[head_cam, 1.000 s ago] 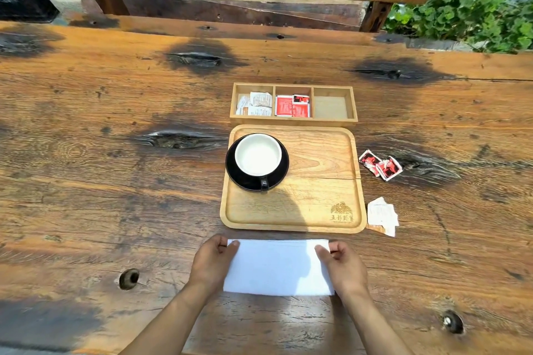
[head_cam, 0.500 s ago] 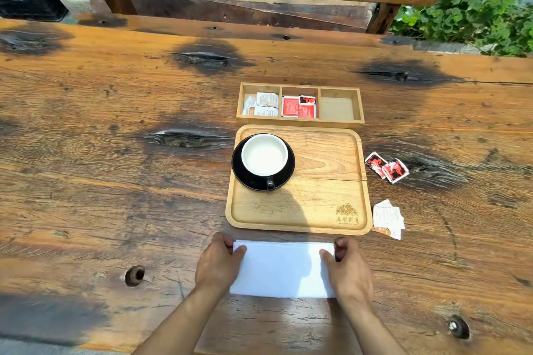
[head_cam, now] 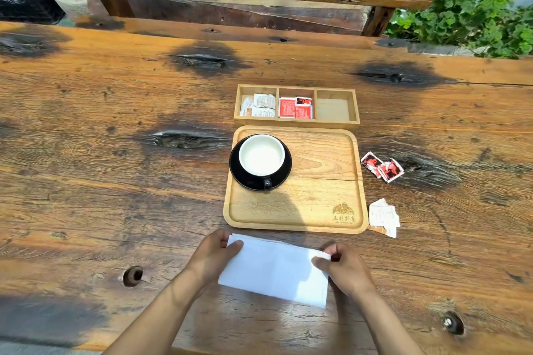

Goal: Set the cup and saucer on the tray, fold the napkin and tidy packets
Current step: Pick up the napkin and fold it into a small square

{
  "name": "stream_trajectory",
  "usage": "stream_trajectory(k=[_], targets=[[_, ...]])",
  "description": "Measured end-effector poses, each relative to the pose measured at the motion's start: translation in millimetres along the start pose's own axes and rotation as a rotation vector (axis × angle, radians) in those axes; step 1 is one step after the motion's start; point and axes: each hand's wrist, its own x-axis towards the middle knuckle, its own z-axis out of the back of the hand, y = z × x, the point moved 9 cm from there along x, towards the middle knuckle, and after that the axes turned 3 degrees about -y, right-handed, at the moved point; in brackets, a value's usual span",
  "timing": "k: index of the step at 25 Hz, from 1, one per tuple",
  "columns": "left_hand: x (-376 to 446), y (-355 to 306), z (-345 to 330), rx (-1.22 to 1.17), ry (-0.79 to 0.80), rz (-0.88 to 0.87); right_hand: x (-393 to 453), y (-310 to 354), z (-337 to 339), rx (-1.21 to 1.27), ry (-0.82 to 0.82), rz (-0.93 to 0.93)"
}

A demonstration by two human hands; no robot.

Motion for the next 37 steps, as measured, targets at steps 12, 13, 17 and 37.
stream_trajectory(k=[12, 13, 17, 37], targets=[[7.0, -188.5, -73.6, 0.679, 0.118, -0.6, -36.5, -6.4, -18.1, 0.295, 0.22, -0.003], [5.8, -200.3, -86.6, 0.742, 0.133, -0.647, -38.6, -7.7, -18.9, 0.312, 0.216, -0.001], [7.3, -223.3, -124.6, 0.934, 0.129, -0.702, -42.3, -12.6, -24.3, 0.356, 0.182, 0.007], [-42.3, -29.6, -47.3, 0.041, 0.008, -0.354, -56.0, -1.7, -14.4, 0.564, 0.081, 0.081]])
